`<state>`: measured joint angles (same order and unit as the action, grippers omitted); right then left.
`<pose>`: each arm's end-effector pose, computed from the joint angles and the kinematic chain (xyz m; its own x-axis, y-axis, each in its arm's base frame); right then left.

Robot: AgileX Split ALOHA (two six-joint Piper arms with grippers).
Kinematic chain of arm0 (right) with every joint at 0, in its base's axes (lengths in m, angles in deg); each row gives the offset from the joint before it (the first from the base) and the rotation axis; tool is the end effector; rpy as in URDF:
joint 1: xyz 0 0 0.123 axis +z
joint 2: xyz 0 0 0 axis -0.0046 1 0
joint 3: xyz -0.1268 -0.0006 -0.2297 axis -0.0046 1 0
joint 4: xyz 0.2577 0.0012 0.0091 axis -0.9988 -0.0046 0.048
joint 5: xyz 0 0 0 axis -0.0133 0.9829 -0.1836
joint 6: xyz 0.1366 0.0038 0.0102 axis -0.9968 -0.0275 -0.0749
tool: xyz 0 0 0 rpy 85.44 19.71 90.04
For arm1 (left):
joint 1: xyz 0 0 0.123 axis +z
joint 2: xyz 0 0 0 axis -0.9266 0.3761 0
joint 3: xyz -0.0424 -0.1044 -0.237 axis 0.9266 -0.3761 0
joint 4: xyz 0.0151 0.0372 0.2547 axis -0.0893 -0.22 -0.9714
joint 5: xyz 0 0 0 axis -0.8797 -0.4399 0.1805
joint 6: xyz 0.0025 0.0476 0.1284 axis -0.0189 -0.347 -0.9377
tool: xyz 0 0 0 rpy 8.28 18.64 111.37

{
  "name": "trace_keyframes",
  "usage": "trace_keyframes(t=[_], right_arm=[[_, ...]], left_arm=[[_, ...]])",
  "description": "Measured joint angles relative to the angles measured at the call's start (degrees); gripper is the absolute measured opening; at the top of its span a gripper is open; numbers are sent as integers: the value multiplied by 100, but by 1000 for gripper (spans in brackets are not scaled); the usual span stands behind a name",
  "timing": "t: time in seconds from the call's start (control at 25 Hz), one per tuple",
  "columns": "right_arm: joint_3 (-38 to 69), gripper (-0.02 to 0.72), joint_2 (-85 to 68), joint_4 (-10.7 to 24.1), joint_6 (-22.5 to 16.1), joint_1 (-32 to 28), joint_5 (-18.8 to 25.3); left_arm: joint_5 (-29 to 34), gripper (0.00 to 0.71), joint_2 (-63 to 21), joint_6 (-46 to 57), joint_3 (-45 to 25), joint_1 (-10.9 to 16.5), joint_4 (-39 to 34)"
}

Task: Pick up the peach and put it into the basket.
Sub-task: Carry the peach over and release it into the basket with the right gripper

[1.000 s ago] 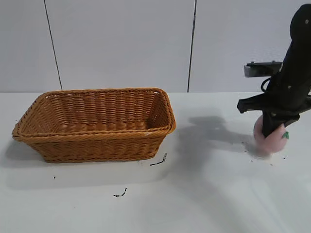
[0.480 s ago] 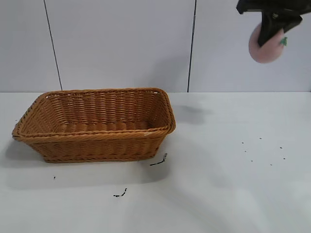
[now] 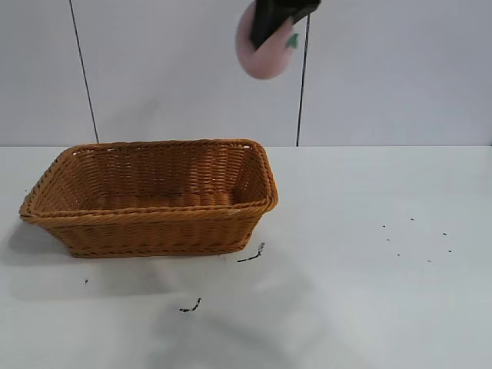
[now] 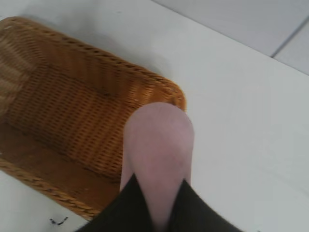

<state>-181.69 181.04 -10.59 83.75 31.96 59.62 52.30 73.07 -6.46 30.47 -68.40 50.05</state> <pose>0.3959 0.2496 0.2507 -0.6613 -0.4767 -0.5792 -0.5674 0.8229 -0.0295 0.0642 -0.0017 0.2594 -0.4571 -0.0307 -0.8889 0.0004 0.9994 -0.0348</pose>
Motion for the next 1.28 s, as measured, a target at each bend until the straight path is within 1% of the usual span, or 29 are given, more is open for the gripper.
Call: trace_keyframes(t=[0.08, 0.24, 0.4, 0.52, 0.6, 0.72, 0.76, 0.8, 0.88, 0.96, 1.04, 1.08, 1.12, 1.28], right_arm=[[0, -15, 232, 0, 0, 253, -255], [0, -15, 810, 0, 0, 534, -888], [0, -15, 1482, 0, 0, 574, -1538], [0, -15, 1873, 0, 0, 574, -1927], [0, -15, 2067, 0, 0, 574, -2129], [0, 6, 2165, 0, 0, 574, -2227], [0, 38, 2165, 0, 0, 574, -2232], [0, 88, 2165, 0, 0, 574, -2244], [0, 229, 2165, 0, 0, 574, -2250], [0, 442, 2165, 0, 0, 574, -2163], [0, 594, 2144, 0, 0, 574, -2063], [0, 635, 2127, 0, 0, 574, -2019], [0, 659, 2092, 0, 0, 574, -1989], [0, 688, 1815, 0, 0, 574, -1899]], left_arm=[[0, 693, 0, 0, 0, 0, 0], [0, 693, 0, 0, 0, 0, 0], [0, 693, 0, 0, 0, 0, 0], [0, 693, 0, 0, 0, 0, 0], [0, 693, 0, 0, 0, 0, 0], [0, 693, 0, 0, 0, 0, 0], [0, 693, 0, 0, 0, 0, 0], [0, 693, 0, 0, 0, 0, 0], [0, 693, 0, 0, 0, 0, 0], [0, 693, 0, 0, 0, 0, 0], [0, 693, 0, 0, 0, 0, 0], [0, 693, 0, 0, 0, 0, 0], [0, 693, 0, 0, 0, 0, 0], [0, 693, 0, 0, 0, 0, 0]])
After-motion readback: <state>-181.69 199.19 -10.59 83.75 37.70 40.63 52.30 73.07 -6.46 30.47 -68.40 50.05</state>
